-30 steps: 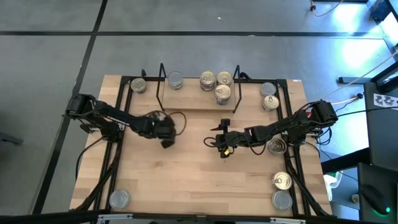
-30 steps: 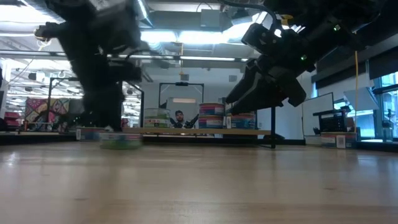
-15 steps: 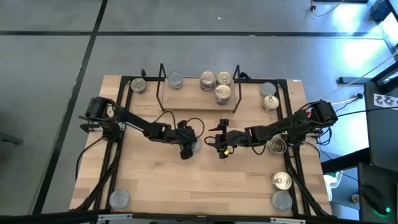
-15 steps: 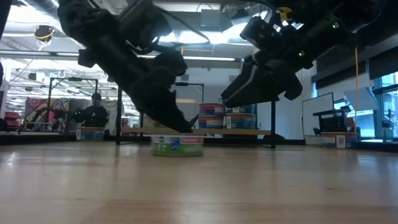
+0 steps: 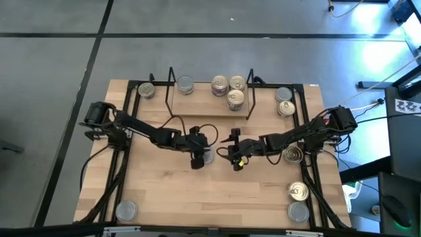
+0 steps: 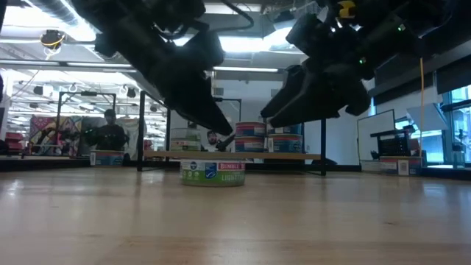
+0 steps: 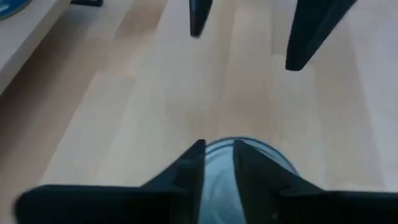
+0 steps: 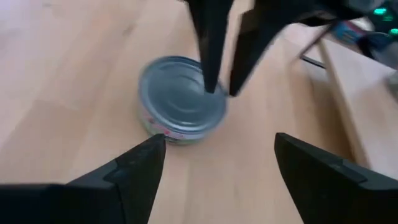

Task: Stack canned seafood by type on shelf
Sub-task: Put the green and white tuna can on the shelf aligned with the other green and white tuna cans

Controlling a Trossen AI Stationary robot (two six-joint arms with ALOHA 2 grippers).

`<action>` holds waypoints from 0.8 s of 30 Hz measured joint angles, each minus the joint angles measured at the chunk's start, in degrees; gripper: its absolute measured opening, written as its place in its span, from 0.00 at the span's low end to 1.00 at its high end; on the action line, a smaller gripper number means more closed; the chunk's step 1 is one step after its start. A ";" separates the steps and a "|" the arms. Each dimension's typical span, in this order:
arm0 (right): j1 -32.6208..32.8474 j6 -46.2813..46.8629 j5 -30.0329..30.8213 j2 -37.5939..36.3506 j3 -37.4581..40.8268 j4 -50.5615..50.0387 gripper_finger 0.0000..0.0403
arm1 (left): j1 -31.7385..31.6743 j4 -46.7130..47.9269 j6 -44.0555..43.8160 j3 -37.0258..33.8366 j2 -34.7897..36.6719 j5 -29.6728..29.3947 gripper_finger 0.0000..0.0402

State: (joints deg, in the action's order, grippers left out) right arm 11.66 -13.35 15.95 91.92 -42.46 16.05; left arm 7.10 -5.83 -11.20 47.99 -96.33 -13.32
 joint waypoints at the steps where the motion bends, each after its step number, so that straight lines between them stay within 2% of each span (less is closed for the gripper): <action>1: 0.00 -0.06 -0.94 0.00 0.00 0.06 0.74 | 0.07 0.05 0.38 0.00 0.08 0.00 0.25; 5: -0.01 -0.33 -4.68 0.00 0.00 1.49 0.74 | 0.58 -1.11 3.44 -1.01 -0.48 0.00 0.39; 9: -0.02 -0.89 -7.83 0.00 0.00 2.84 0.74 | 0.74 -4.32 5.85 -3.84 -0.48 0.00 0.46; 11: -0.02 -1.55 -9.21 0.00 0.00 3.28 0.74 | 0.40 -6.41 6.47 -5.55 -0.48 0.12 0.47; 16: -0.02 -2.14 -11.63 0.00 0.00 4.31 0.74 | -0.74 -12.18 6.94 -8.78 -1.62 4.59 0.46; 24: -0.04 -5.09 -11.94 4.51 -0.04 8.59 0.74 | -2.25 -20.19 6.69 -10.36 -5.50 4.92 0.45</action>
State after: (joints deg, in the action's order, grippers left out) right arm 11.62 -18.44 4.01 96.43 -42.50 24.65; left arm 4.85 -26.02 -4.51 37.63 -101.83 -8.40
